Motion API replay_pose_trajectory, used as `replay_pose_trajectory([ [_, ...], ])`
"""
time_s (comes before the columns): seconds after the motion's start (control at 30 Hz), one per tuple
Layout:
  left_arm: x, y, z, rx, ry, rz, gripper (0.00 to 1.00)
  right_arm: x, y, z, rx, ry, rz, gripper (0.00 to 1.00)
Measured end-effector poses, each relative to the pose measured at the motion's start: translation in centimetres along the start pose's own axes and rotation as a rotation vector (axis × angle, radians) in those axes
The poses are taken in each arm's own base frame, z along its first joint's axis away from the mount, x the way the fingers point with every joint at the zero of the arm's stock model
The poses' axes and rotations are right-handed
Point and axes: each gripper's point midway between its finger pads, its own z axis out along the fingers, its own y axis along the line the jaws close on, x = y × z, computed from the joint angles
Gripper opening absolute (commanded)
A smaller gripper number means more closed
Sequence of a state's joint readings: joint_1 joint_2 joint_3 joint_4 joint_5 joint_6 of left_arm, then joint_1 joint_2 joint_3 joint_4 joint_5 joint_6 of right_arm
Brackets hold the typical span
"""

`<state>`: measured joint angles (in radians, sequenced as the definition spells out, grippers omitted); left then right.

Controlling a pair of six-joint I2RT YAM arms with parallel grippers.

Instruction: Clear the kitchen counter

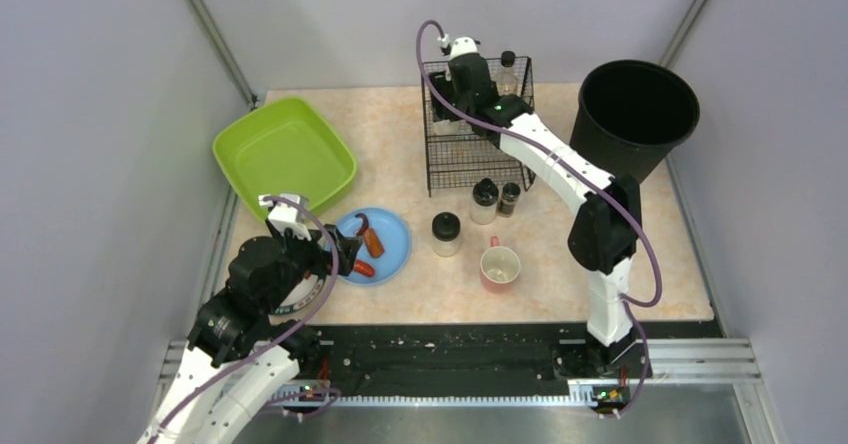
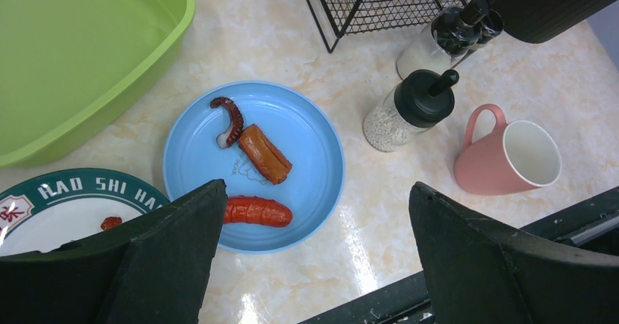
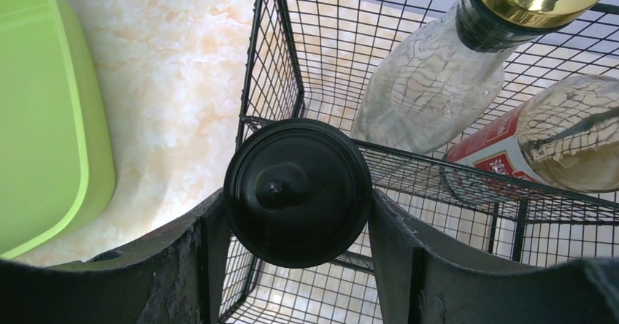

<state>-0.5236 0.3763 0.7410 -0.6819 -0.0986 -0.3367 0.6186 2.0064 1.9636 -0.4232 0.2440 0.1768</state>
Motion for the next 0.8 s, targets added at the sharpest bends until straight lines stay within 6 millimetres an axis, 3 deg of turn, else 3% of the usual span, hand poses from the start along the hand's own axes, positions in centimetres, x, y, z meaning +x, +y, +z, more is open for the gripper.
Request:
replay_pose_trajectory([
  [0.17,0.2,0.0,0.2,-0.004,0.01,0.001,0.99,0.5,0.1,0.6,-0.003,-0.008,0.018,0.0],
  [0.37,0.3,0.1,0.4,-0.007,0.022,0.002,0.99,3.2,0.0,1.6,0.004,0.029,0.029,0.0],
  [0.8,0.3,0.1,0.4,-0.008,0.022,0.002,0.99,6.9,0.2,4.1,0.015,0.076,0.059,0.01],
])
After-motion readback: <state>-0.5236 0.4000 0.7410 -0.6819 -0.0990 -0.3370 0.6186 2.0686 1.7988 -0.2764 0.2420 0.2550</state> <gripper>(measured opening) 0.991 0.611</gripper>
